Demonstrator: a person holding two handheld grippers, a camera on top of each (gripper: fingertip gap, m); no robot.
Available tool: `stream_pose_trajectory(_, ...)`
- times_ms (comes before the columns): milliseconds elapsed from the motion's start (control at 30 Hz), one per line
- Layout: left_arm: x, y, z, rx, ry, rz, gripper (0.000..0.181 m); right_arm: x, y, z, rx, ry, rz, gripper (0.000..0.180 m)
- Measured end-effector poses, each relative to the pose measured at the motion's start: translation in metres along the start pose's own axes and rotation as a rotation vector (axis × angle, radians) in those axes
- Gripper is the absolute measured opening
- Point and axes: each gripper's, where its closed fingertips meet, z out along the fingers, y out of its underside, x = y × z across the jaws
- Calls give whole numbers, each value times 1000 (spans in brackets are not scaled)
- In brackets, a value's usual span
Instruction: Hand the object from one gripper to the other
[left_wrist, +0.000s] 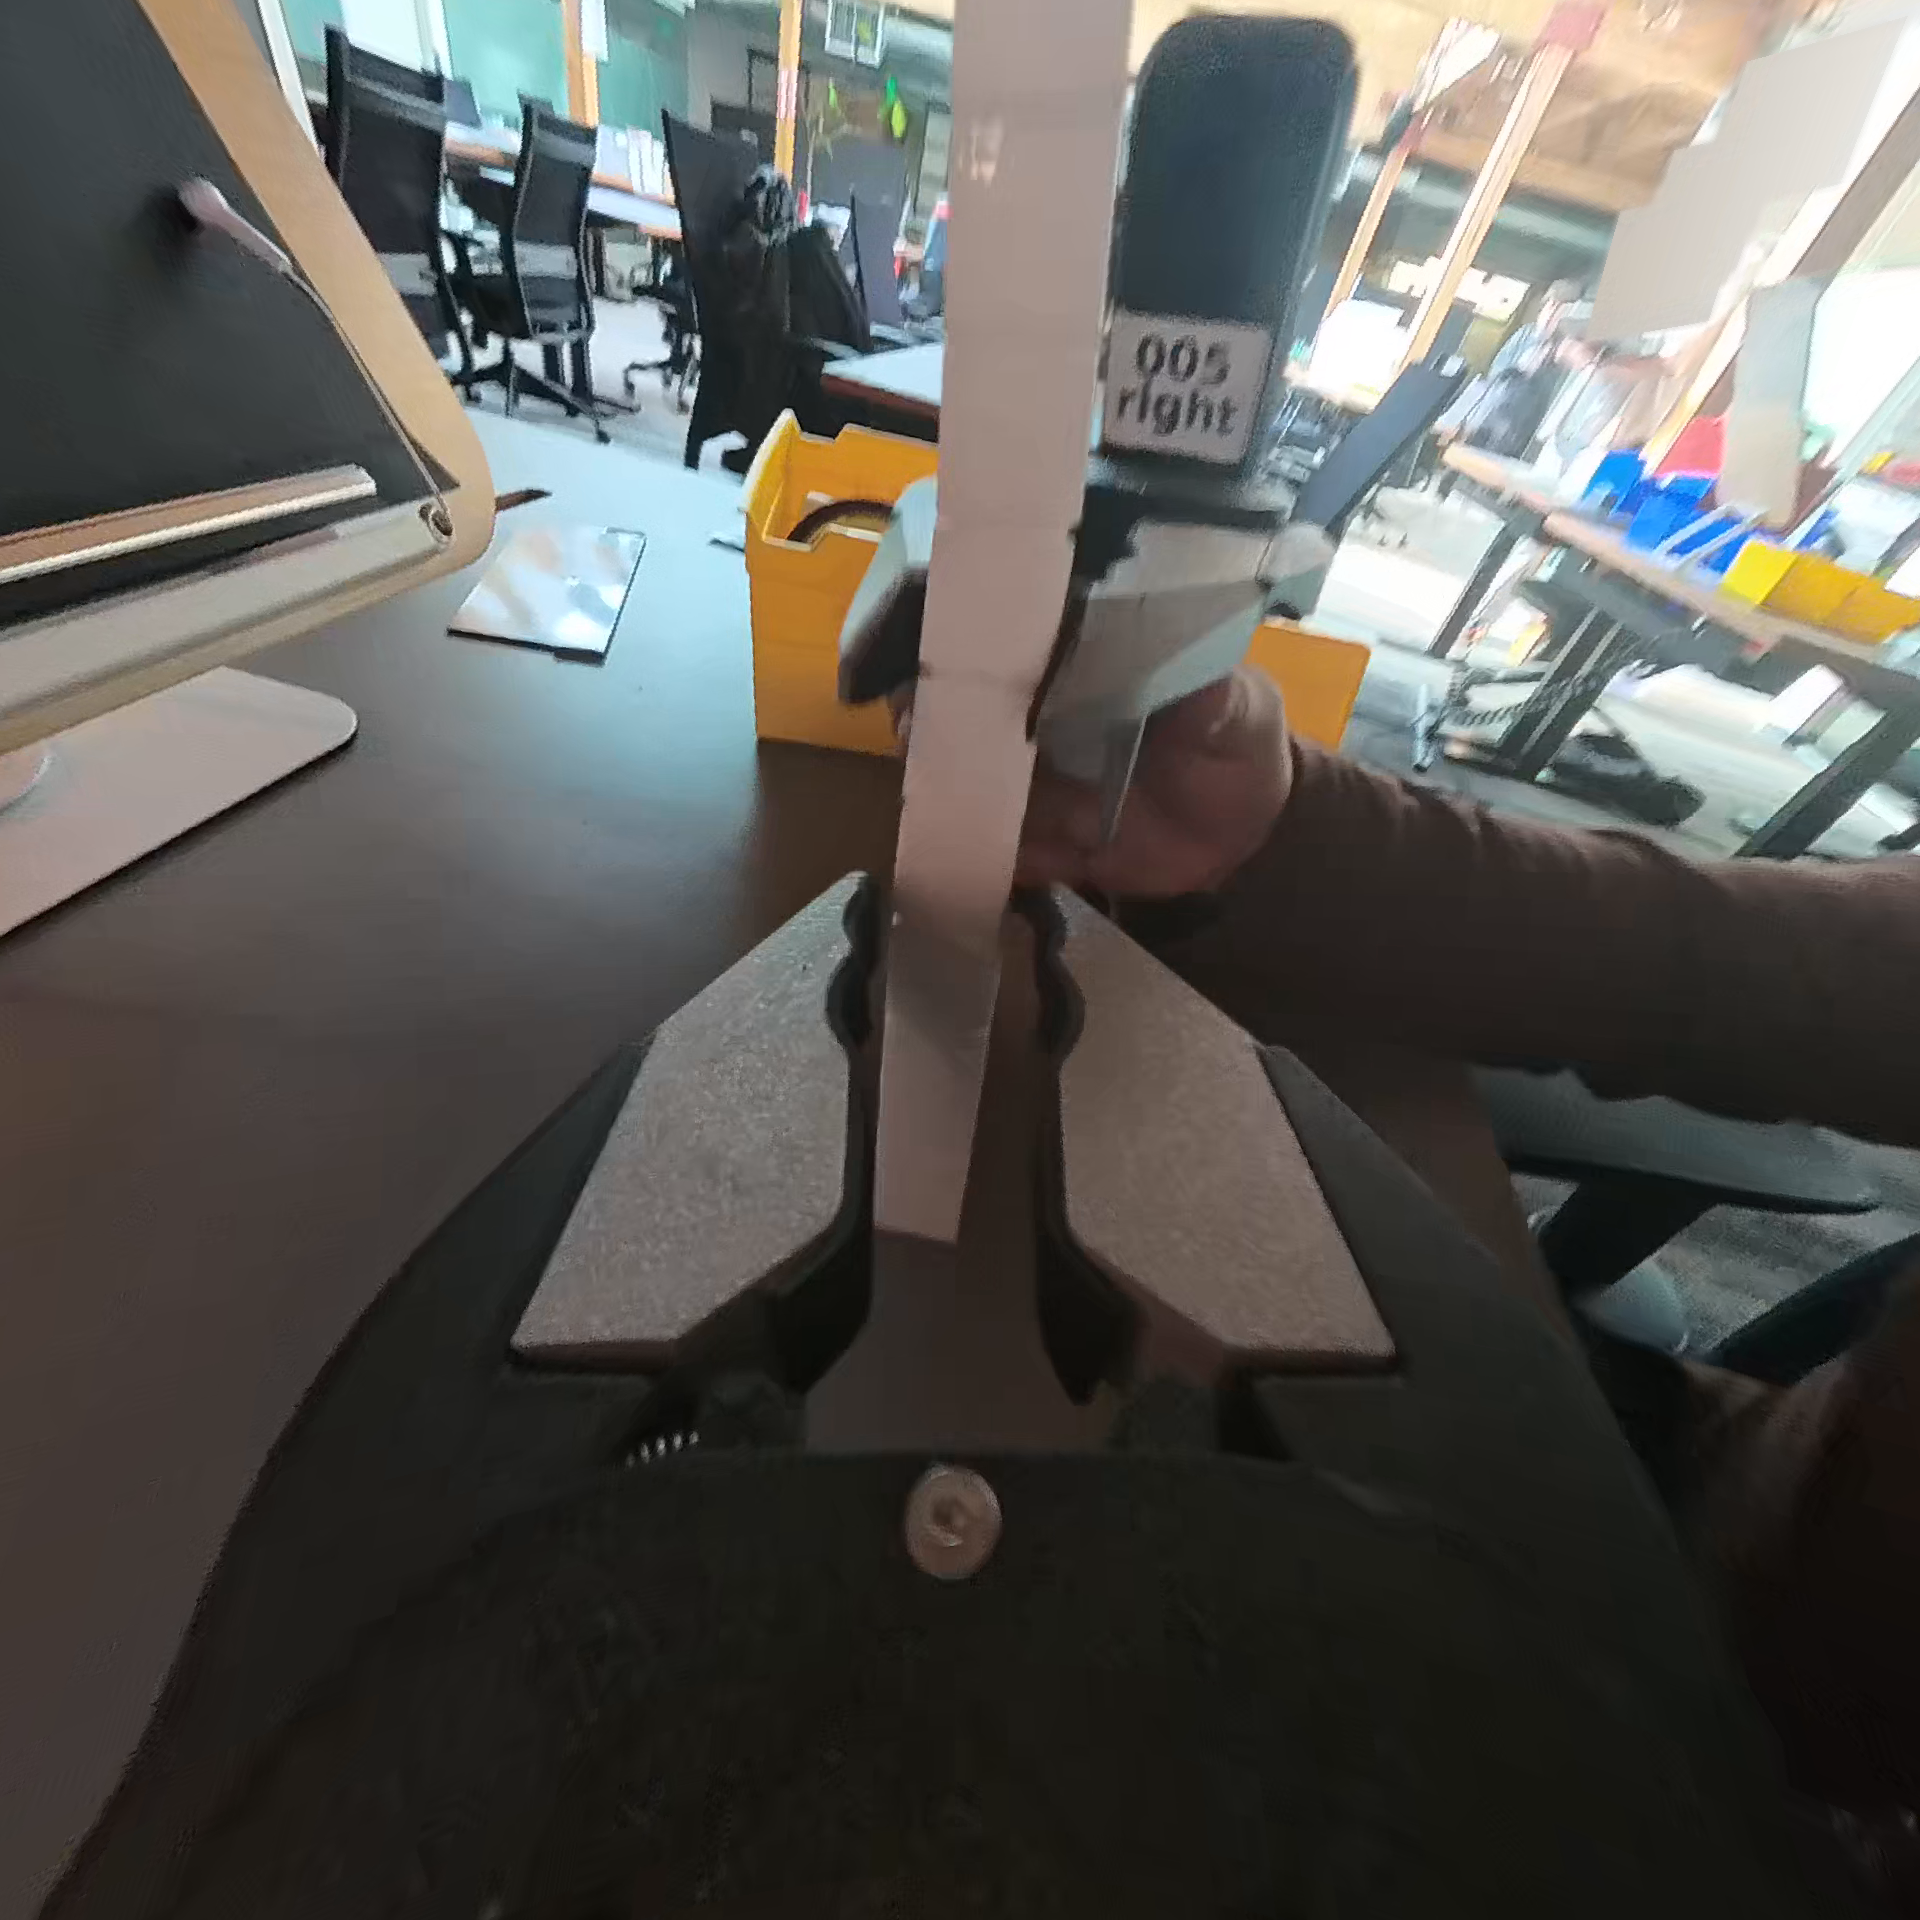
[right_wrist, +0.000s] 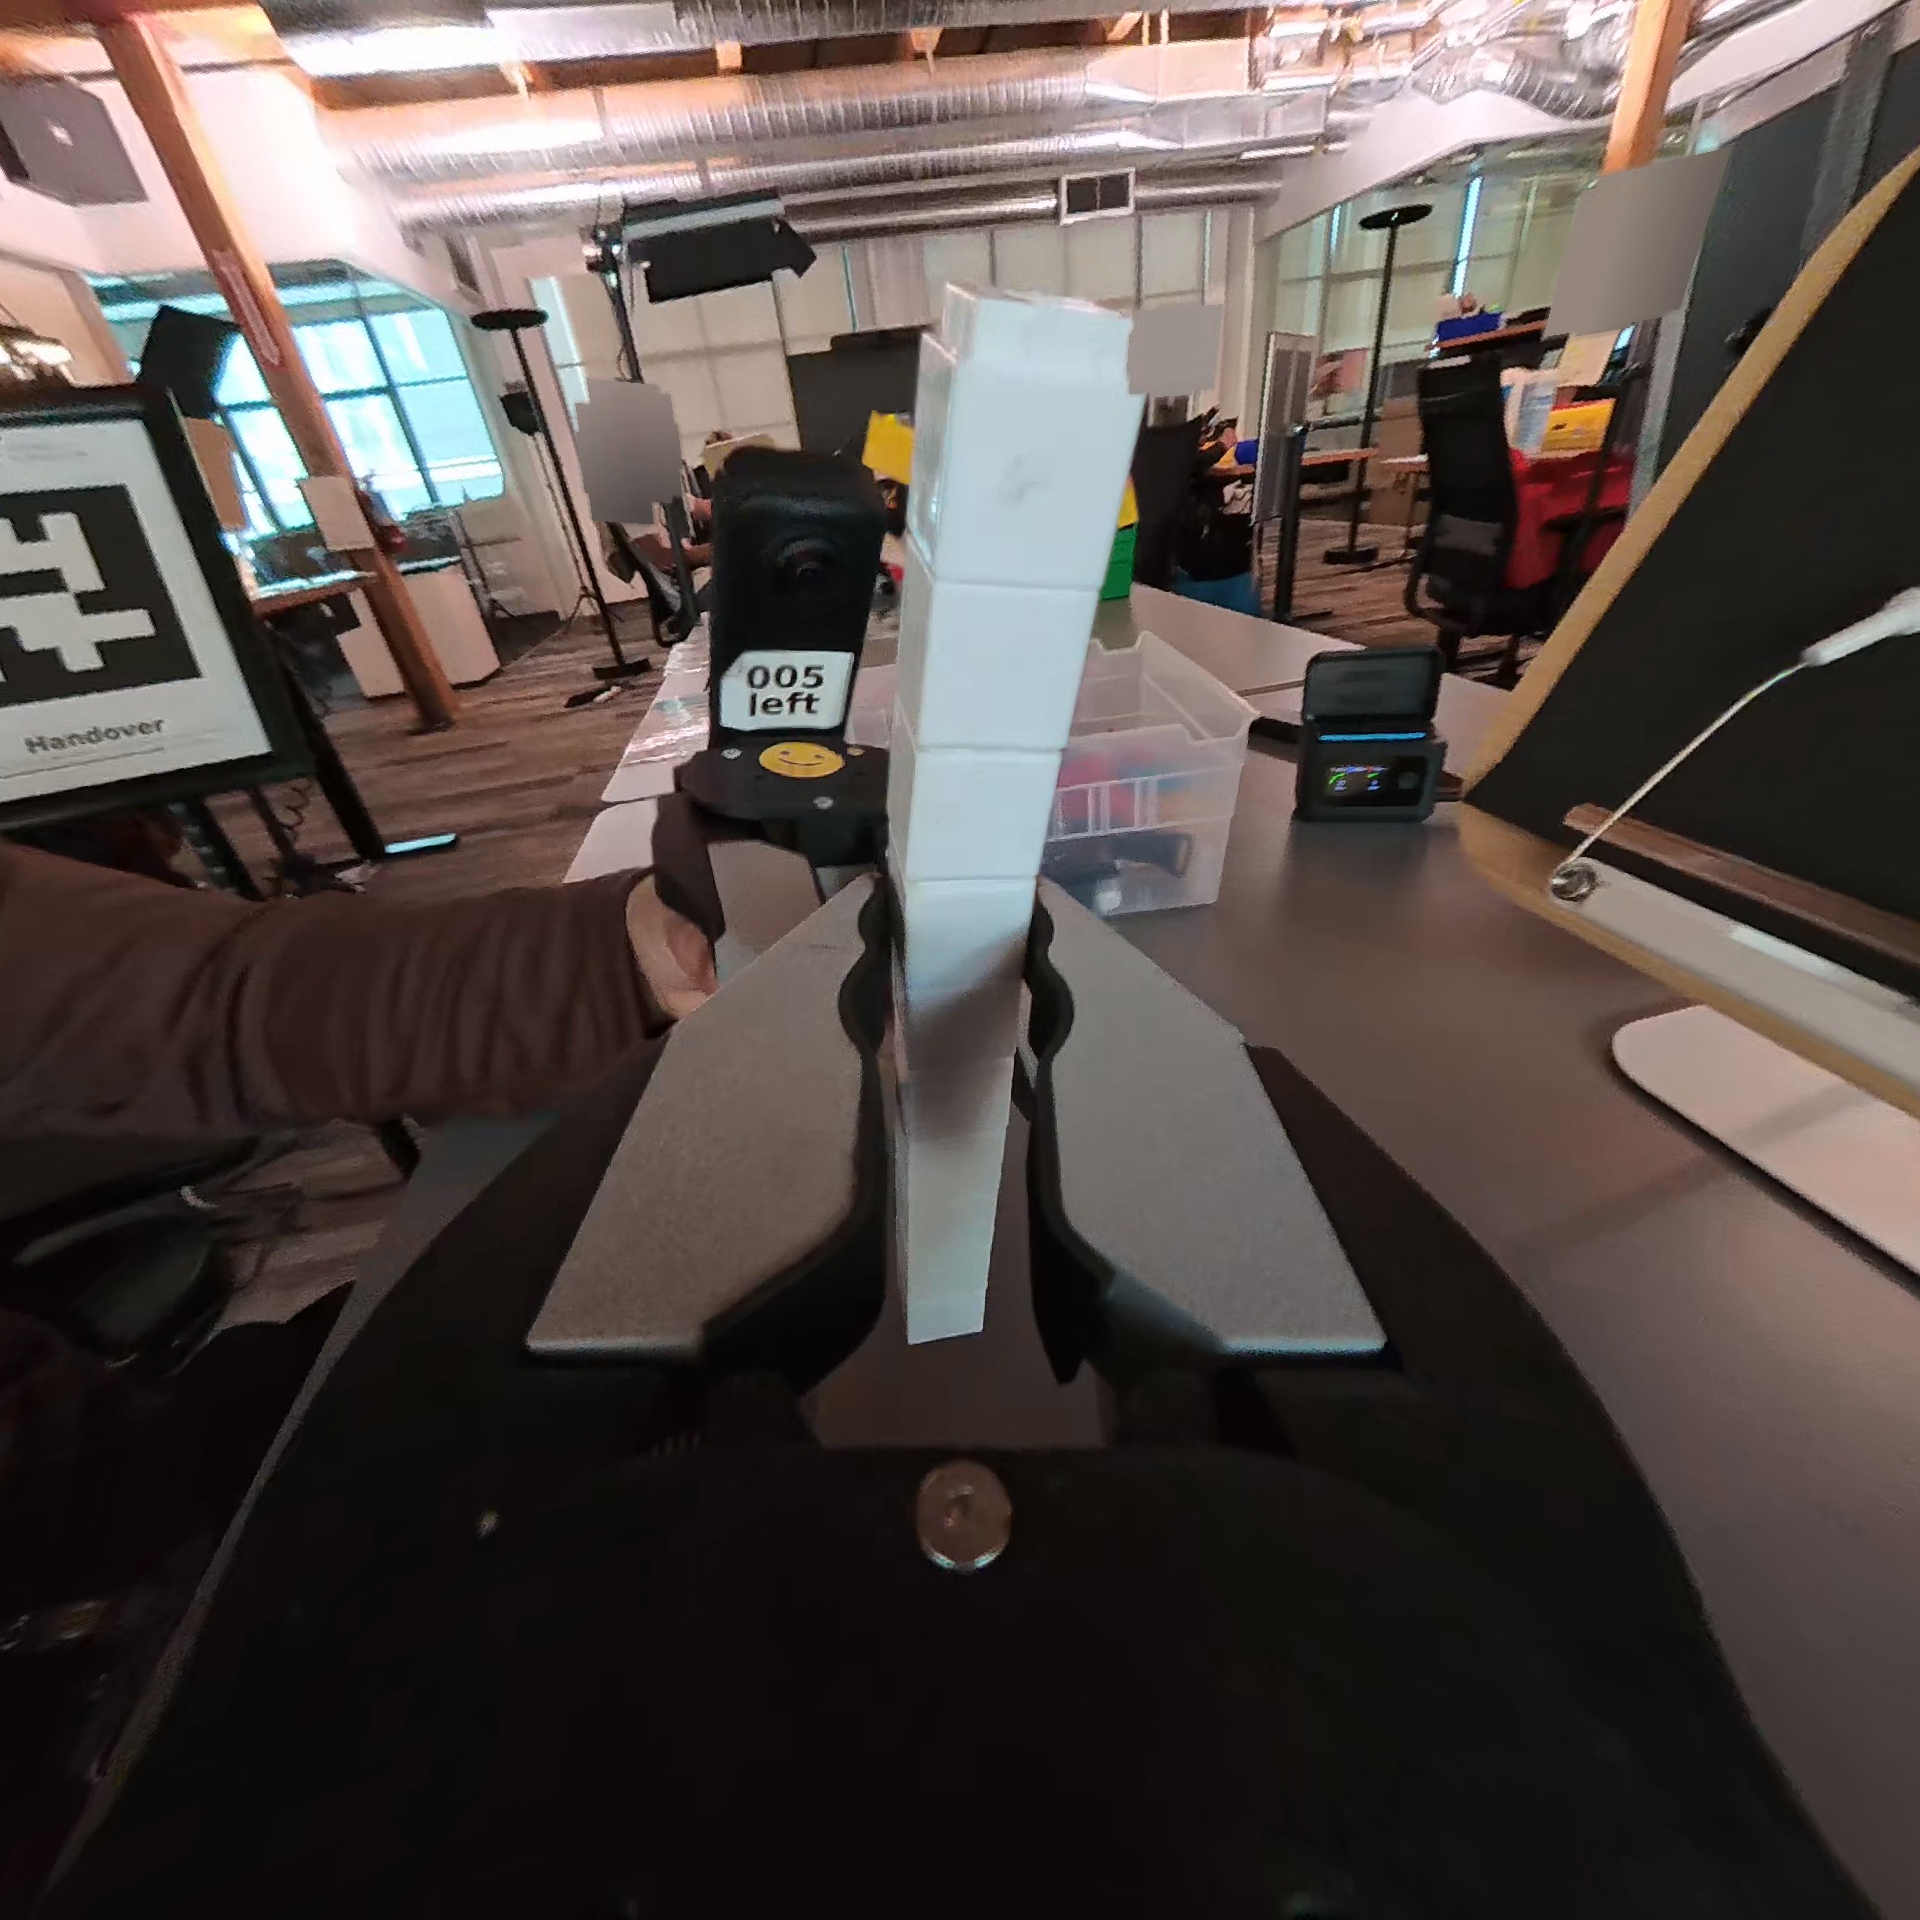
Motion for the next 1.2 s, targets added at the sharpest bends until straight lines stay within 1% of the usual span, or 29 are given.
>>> stream_pose_trajectory(67, -7, 11, -1, -67, -57, 44, 37, 3, -8, -5, 38, 14, 4, 21)
stream_pose_trajectory(100, -9, 15, 0, -92, -74, 68, 39, 4, -10, -8, 53, 13, 12, 21)
stream_pose_trajectory(133, -10, 18, 0, -108, -83, 92, 37, 5, -13, -10, 67, 19, 17, 21)
stream_pose_trajectory(233, -8, 25, 4, -137, -88, 153, 20, 8, -12, -13, 60, 31, 14, 21)
stream_pose_trajectory(333, -19, 38, 4, -215, -131, 199, 21, 10, 4, -7, -34, 46, -27, 21)
stream_pose_trajectory(400, -24, 47, 3, -259, -140, 173, 21, 10, 14, -2, -85, 57, -38, 21)
stream_pose_trajectory(500, -23, 54, 5, -290, -111, 138, 21, 8, 20, 4, -116, 59, -58, 21)
stream_pose_trajectory(667, -22, 50, 5, -286, -134, 198, 20, 4, 15, 3, -92, 38, -53, 21)
stream_pose_trajectory(833, -19, 61, 9, -341, -96, 134, 20, 5, 29, 3, -157, 6, 17, 20)
stream_pose_trajectory(933, -19, 63, 11, -345, -91, 128, 20, 7, 31, 4, -142, -18, 94, 21)
stream_pose_trajectory(1067, -23, 61, 11, -335, -107, 116, 20, 10, 28, 5, -136, 25, 48, 21)
stream_pose_trajectory(1133, -24, 62, 11, -340, -117, 114, 20, 8, 19, 5, -97, 47, 9, 37)
stream_pose_trajectory(1167, -24, 62, 11, -340, -118, 113, 20, 6, 10, 3, -57, 50, -7, 41)
stream_pose_trajectory(1200, -24, 62, 11, -340, -118, 112, 20, 5, 1, 1, -16, 56, -21, 41)
